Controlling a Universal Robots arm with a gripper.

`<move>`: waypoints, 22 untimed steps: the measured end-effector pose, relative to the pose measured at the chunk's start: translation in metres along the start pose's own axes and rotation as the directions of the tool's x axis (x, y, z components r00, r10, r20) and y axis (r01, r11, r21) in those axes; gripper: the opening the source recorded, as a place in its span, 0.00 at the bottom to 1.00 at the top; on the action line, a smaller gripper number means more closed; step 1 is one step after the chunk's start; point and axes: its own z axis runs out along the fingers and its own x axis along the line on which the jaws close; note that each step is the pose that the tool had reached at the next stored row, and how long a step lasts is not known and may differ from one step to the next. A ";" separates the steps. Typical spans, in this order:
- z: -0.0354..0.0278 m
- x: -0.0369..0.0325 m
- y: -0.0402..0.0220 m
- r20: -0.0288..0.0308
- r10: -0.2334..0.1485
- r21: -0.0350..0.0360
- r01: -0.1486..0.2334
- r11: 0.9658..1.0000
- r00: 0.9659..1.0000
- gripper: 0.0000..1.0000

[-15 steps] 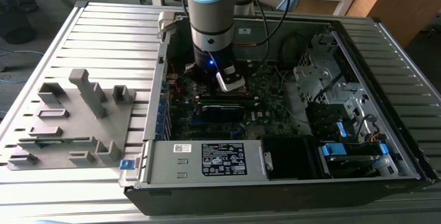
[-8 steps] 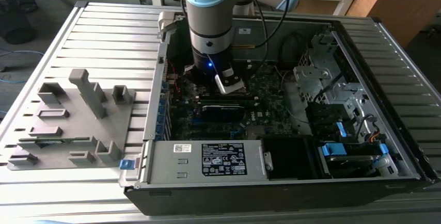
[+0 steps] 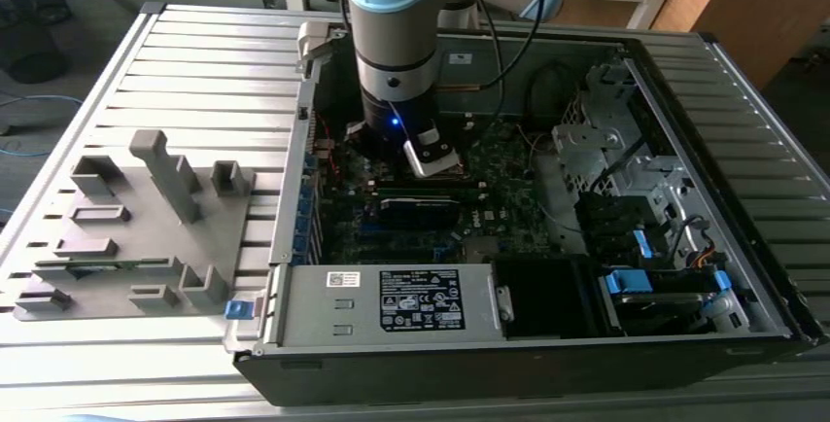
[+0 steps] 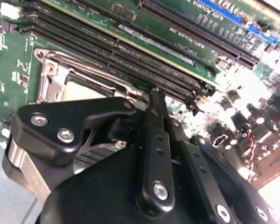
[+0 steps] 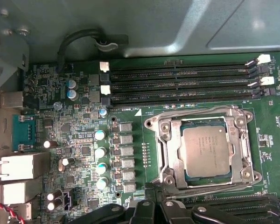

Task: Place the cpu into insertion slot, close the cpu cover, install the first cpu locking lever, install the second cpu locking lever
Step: 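Install the second cpu locking lever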

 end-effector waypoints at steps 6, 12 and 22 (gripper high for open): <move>-0.0117 -0.0008 0.0015 0.000 0.000 0.000 0.000 1.000 1.000 0.11; -0.0260 -0.0017 0.0032 0.000 0.000 0.000 0.000 1.000 1.000 0.11; -0.0376 -0.0025 0.0046 0.000 0.000 0.000 0.000 1.000 1.000 0.11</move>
